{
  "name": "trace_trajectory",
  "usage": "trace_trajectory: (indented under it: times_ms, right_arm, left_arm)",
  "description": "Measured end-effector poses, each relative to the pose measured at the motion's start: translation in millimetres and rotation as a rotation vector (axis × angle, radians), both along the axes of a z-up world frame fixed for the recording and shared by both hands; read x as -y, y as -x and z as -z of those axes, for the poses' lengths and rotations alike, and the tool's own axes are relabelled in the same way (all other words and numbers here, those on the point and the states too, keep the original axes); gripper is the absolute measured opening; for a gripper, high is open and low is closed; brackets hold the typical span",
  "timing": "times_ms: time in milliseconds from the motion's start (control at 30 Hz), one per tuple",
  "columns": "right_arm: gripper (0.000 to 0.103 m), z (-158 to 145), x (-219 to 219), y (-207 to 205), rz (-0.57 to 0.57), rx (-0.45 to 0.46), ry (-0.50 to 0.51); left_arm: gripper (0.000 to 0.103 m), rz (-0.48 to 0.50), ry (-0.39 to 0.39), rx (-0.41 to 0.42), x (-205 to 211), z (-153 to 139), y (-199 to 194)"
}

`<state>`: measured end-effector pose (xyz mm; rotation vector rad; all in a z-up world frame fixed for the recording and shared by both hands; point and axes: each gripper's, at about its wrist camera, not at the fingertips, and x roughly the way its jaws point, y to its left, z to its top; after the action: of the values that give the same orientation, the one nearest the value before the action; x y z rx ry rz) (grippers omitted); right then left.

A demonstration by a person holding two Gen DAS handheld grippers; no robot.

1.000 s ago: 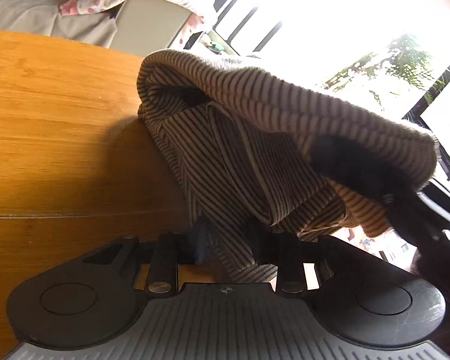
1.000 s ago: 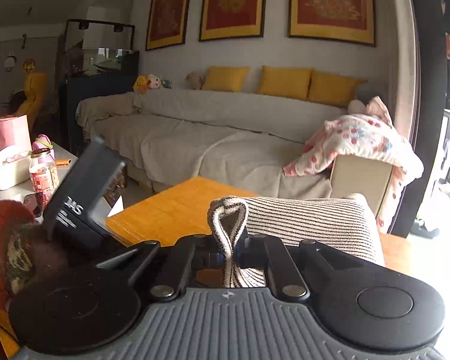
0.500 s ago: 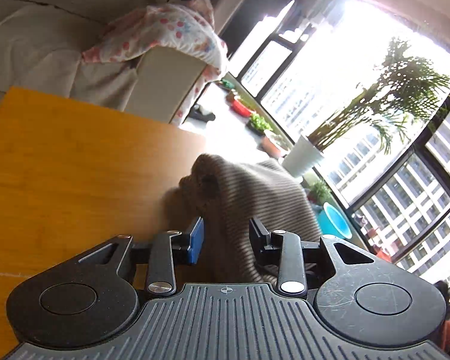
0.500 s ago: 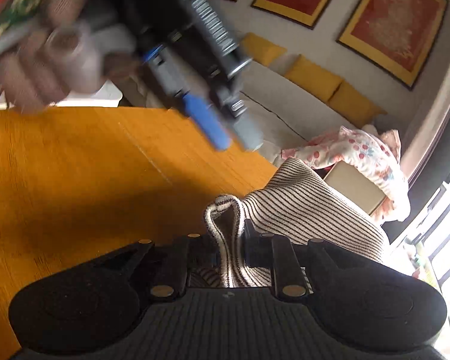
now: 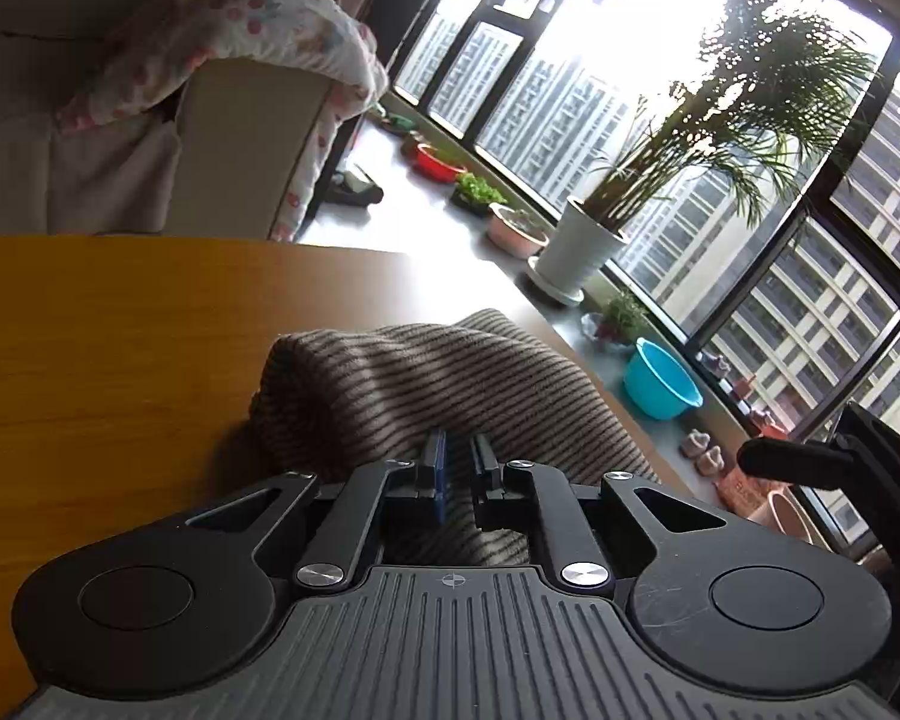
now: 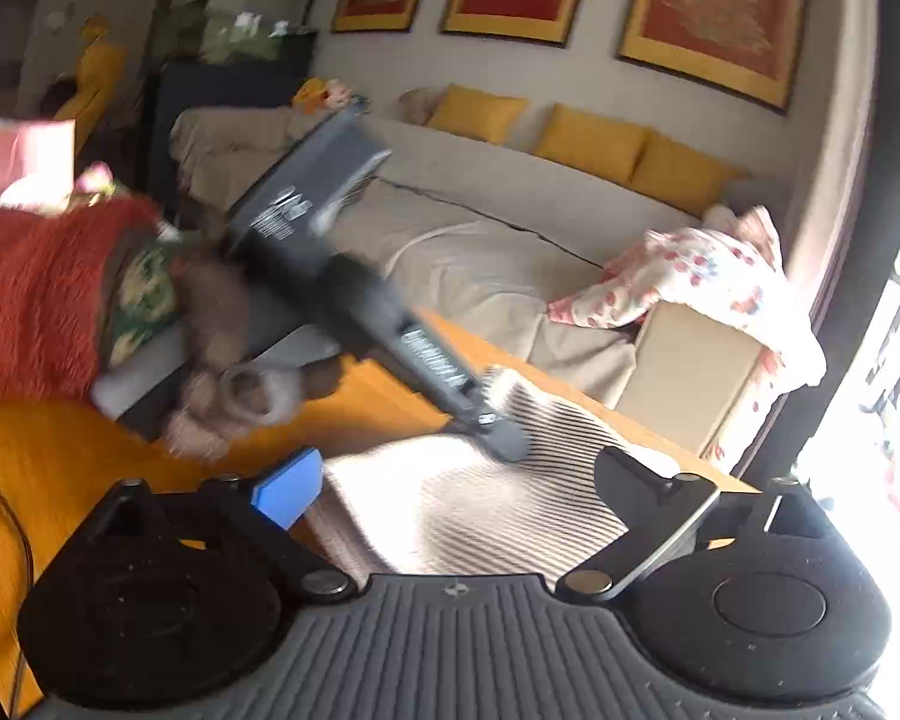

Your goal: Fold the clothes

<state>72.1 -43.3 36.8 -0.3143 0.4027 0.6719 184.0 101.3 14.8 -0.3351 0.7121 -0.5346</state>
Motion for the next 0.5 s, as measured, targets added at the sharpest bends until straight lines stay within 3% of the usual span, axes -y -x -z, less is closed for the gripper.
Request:
trace_trajectory:
  times_ms: [133, 233, 367, 500]
  right_arm:
    - [0.103, -8.7, 51.7, -78.8, 0.160, -0.264, -0.277]
    - [0.103, 19.0, 78.4, -145.4, 0.213, -0.500, -0.423]
    - [0.103, 73.3, 84.4, -200.5, 0.263, -0.780, -0.545]
    - [0.099, 76.0, 58.6, -197.0, 0.160, -0.793, -0.572]
  left_arm:
    - [0.010, 0.002, -0.036, 0.042, 2.3, -0.7, 8.7]
    - [0.010, 0.011, -0.059, 0.071, 4.0, -1.5, 13.1]
    - [0.010, 0.025, -0.020, 0.067, -7.6, 2.7, 10.7]
    - [0.010, 0.014, 0.022, 0.048, -20.9, 7.4, 3.1]
